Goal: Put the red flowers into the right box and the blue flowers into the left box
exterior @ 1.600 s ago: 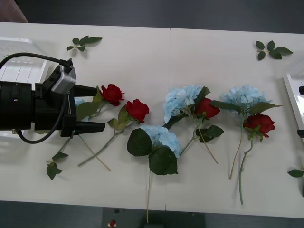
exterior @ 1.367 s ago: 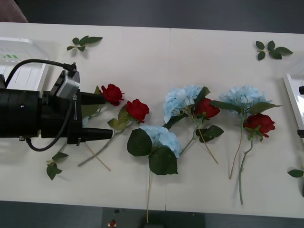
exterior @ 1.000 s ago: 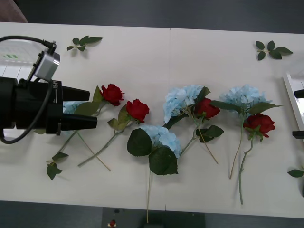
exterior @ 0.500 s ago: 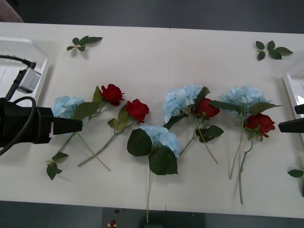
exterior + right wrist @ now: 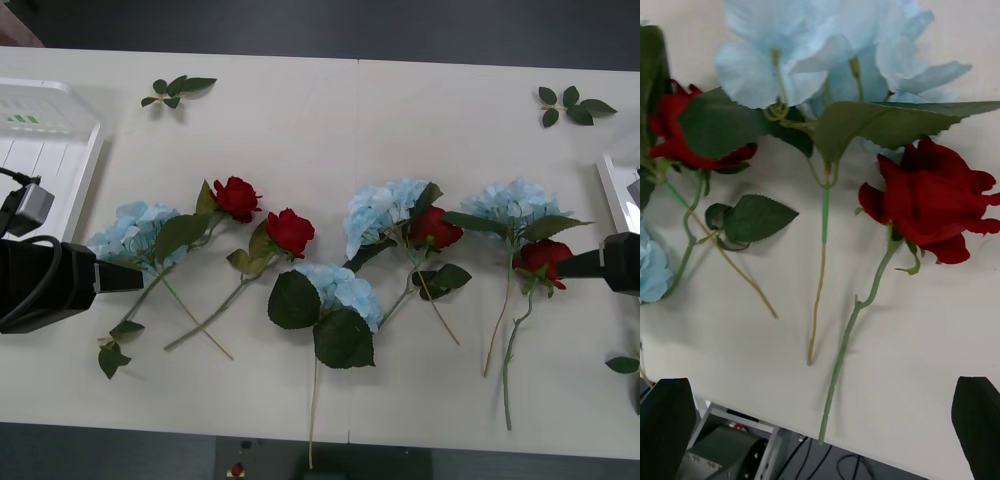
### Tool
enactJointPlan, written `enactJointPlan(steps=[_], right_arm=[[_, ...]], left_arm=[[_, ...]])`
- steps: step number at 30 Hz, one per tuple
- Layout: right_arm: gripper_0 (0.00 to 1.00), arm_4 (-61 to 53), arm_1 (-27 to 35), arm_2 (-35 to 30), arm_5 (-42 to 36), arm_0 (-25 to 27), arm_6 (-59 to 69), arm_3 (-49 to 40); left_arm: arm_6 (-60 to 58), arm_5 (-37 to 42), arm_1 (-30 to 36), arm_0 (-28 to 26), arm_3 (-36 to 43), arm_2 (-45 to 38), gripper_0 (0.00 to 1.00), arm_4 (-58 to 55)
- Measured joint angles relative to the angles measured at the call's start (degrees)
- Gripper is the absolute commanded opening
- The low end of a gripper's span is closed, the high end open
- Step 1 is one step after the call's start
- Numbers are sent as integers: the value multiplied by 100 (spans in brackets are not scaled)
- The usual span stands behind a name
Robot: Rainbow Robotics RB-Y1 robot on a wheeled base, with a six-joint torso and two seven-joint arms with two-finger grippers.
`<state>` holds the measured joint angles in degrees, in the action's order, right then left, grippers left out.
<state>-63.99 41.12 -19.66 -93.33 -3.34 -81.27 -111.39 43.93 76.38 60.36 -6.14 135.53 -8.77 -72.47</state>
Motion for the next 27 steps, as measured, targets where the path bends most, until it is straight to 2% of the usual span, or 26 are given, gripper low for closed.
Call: enactJointPlan(steps=[5,13,23,27], right_arm=[[100,568,0,459,299,0,546,0],[100,1492,0,1036,408,-2,1453,1],[100,2587,0,1871,716,-12,2168,2],[100,2921,0,2221,877,-13,2531,2]], left_arm=[[-1538,0,0,351,-4,635,100,525],[-1901,0,-11,905,-265,1446,100,1161],[-2027,0,-363,1682,-1102,2491,100,2189],[-2059,0,-484,1905,-1426,2742,100,2240]])
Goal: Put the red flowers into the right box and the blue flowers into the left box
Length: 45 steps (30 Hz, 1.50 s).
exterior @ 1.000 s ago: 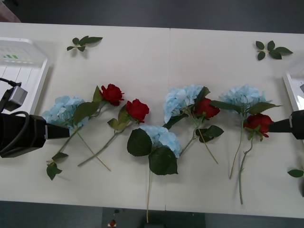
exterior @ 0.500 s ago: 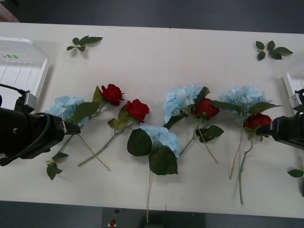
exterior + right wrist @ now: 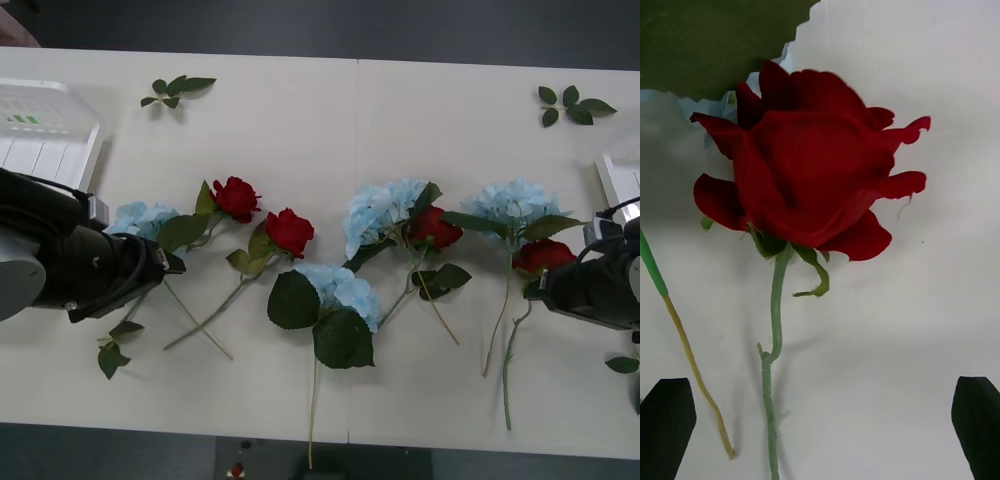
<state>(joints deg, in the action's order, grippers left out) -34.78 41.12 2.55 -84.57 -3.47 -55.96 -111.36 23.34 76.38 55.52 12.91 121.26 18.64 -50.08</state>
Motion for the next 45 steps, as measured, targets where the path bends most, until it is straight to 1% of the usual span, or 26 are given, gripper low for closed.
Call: enactJointPlan(steps=[6,12,18,26,31,36,43,45], right_arm=[[100,145,0,160,216,-1,106,128],[100,142,-12,160,510,-80,105,565],[100,224,-210,157,563,-247,104,787],[100,342,-440,157,595,-247,103,845],[100,506,-567,157,595,-246,103,904],[100,582,-641,157,596,-244,102,920],[100,685,-710,157,754,-136,102,921],[100,684,-710,157,823,-75,102,921]], left_arm=[[-16,0,-151,197,-439,59,100,198],[-17,-28,-242,597,-947,530,100,356],[-18,-143,-409,792,-1318,774,100,551],[-18,-603,-470,1087,-1938,1274,100,766],[-18,-771,-580,1226,-2305,1433,100,959],[-18,-880,-735,1254,-2488,1436,100,981],[-18,-932,-753,1254,-2495,1507,100,1227],[-18,-1015,-753,1254,-2495,1626,79,1306]])
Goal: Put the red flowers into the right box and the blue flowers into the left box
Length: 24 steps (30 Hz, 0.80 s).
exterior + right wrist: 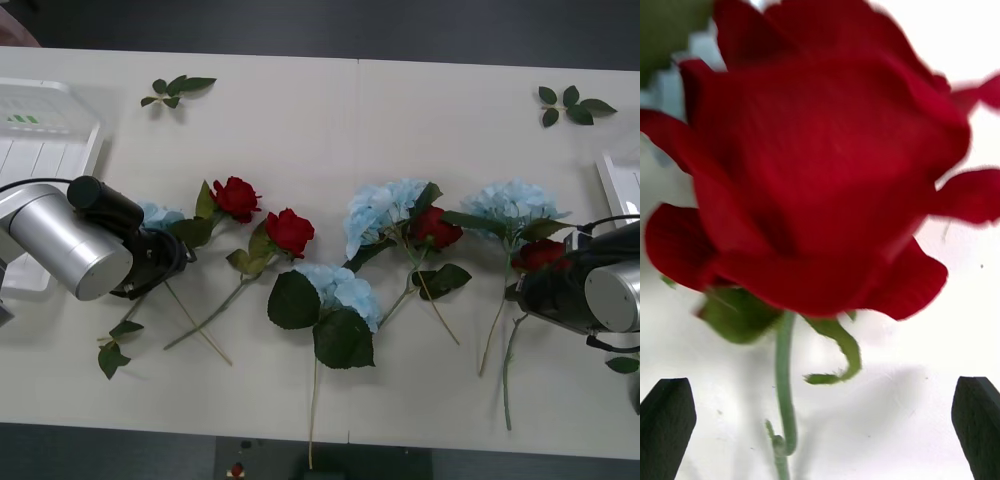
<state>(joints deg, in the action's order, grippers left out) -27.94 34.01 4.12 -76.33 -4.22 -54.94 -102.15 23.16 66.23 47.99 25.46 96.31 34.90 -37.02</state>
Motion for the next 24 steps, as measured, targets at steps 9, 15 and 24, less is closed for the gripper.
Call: enactJointPlan(steps=[9,15,24], right_arm=[[76,-1,-1,0,176,204,0,0],[17,98,-33,0,176,205,0,1],[0,141,-234,0,208,205,0,2]], left_arm=[[0,-20,0,0,0,190,0,25],[0,-20,0,0,0,189,0,36],[0,-20,251,0,262,188,0,92]])
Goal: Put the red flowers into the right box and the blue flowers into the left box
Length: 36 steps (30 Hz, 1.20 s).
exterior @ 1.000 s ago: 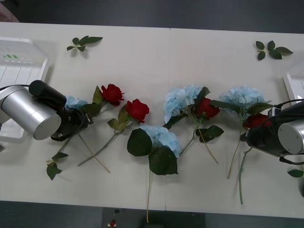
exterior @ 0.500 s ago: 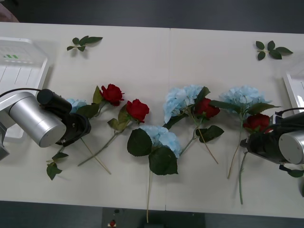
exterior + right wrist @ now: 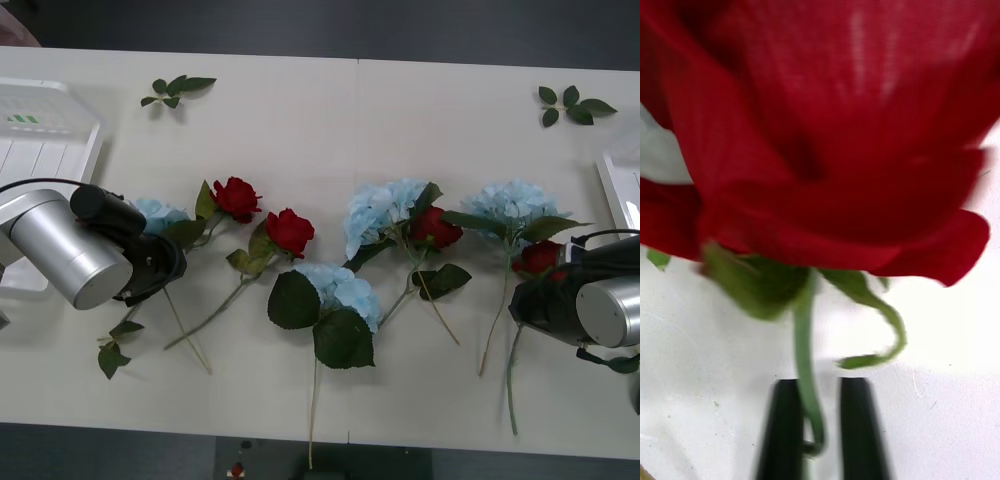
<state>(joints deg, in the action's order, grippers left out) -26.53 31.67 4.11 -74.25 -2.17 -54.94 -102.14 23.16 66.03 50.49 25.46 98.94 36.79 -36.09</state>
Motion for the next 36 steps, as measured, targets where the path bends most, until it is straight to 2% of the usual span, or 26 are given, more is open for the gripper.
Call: enactJointPlan(steps=[6,10,15,18,22,25,28,31,36], right_arm=[[0,-3,1,-5,75,3,0,1],[0,-41,31,-167,150,4,0,-65],[0,-70,482,-436,136,10,0,-430],[0,-200,780,-649,136,10,-3,-561],[0,-438,1045,-1114,136,9,-120,-610],[0,-572,1173,-1519,17,-12,-596,-612],[0,-765,1266,-1958,-433,-150,-1140,-589],[0,-1043,1356,-2399,-765,-431,-1446,-371],[0,-1257,1657,-2690,-1058,-1173,-2238,554]], left_arm=[[0,4,659,0,584,-65,0,-97],[0,13,1111,0,971,-401,0,-100],[3,16,1534,0,1114,-1060,0,24],[17,18,1644,0,1028,-1405,0,558],[136,-291,1691,0,538,-1633,0,1235],[517,-1073,1690,0,-102,-1682,0,1598],[1050,-1949,1690,1,-880,-1696,0,1682],[1361,-2695,1690,1,-1613,-1695,0,1682],[1931,-3168,1689,1,-2283,-1669,0,1682]])
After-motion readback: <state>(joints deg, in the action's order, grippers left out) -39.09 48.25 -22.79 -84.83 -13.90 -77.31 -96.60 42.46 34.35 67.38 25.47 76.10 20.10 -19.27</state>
